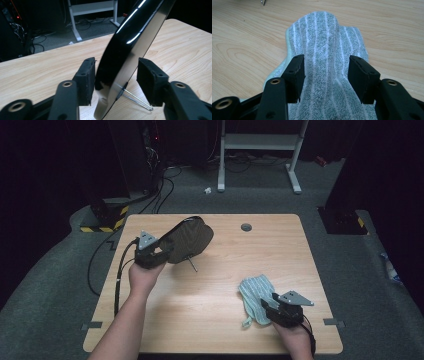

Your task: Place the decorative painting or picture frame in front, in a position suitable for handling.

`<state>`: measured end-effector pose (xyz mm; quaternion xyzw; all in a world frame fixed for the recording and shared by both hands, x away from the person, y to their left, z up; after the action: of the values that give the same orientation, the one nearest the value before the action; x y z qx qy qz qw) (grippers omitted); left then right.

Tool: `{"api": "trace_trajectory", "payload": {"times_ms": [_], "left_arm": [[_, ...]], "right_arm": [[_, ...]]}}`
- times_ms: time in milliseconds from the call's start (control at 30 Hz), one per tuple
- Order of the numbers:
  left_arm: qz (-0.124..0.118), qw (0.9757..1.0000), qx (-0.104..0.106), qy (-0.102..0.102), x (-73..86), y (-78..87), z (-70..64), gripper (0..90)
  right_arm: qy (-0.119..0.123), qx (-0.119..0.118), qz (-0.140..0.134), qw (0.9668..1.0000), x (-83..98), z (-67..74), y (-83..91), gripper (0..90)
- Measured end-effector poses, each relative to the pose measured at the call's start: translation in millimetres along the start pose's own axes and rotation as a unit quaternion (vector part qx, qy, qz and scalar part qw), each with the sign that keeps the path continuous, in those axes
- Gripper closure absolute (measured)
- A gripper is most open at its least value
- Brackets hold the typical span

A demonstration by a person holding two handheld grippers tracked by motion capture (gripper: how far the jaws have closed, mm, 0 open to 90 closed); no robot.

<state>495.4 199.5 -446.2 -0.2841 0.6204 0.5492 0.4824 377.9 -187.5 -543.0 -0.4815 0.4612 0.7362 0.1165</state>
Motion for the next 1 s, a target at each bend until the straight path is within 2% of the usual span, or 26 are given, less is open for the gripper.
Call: {"api": "trace_trajectory", "payload": {"times_ms": [100, 233, 533, 667, 767, 833, 900, 1000], "left_arm": [[-0.005, 1.0000, 0.000, -0.001, 1.7, 3.0, -3.7, 55.3], [-0.010, 0.9999, 0.003, -0.001, 5.4, 9.1, -10.5, 56.1], [-0.019, 0.9996, 0.007, -0.021, 9.2, 18.9, -27.5, 62.8], [-0.026, 0.9993, 0.008, -0.025, 6.9, 20.2, -30.6, 63.9], [-0.032, 0.9993, 0.010, -0.018, 2.2, 19.5, -30.6, 63.9], [-0.034, 0.9990, 0.010, -0.026, -1.8, 17.9, -31.0, 64.0], [-0.032, 0.9990, 0.010, -0.030, -5.7, 14.6, -30.7, 63.2], [-0.025, 0.9992, 0.019, -0.026, -10.5, 8.4, -29.3, 60.6]], "right_arm": [[-0.001, 0.002, -0.001, 1.0000, -0.1, -0.7, 1.1, 47.3], [-0.001, 0.004, -0.001, 1.0000, 0.2, -0.7, 2.1, 47.2], [0.004, 0.002, 0.002, 1.0000, -0.2, 1.9, -0.9, 47.2], [0.003, 0.001, 0.001, 1.0000, -0.7, 1.3, -1.1, 47.3], [0.002, 0.000, 0.002, 1.0000, -0.5, 1.5, -1.4, 47.2], [0.003, 0.000, 0.002, 1.0000, -0.4, 1.9, -1.6, 47.2], [0.002, -0.001, 0.002, 1.0000, -0.4, 2.0, -1.6, 47.3], [0.000, -0.001, 0.000, 1.0000, -0.5, 1.3, -1.0, 47.3]]}}
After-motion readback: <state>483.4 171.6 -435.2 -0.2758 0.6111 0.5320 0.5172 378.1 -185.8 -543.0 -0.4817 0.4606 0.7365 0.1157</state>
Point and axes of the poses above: each handheld gripper's, and its own axes: y roughly backward along the jaws, x roughly out of its underside, z roughly to its left, the point moved 7 cm from there along -y, roughly forward along the jaws, and after that the axes turned 9 degrees about -x, right-handed, at the moved point
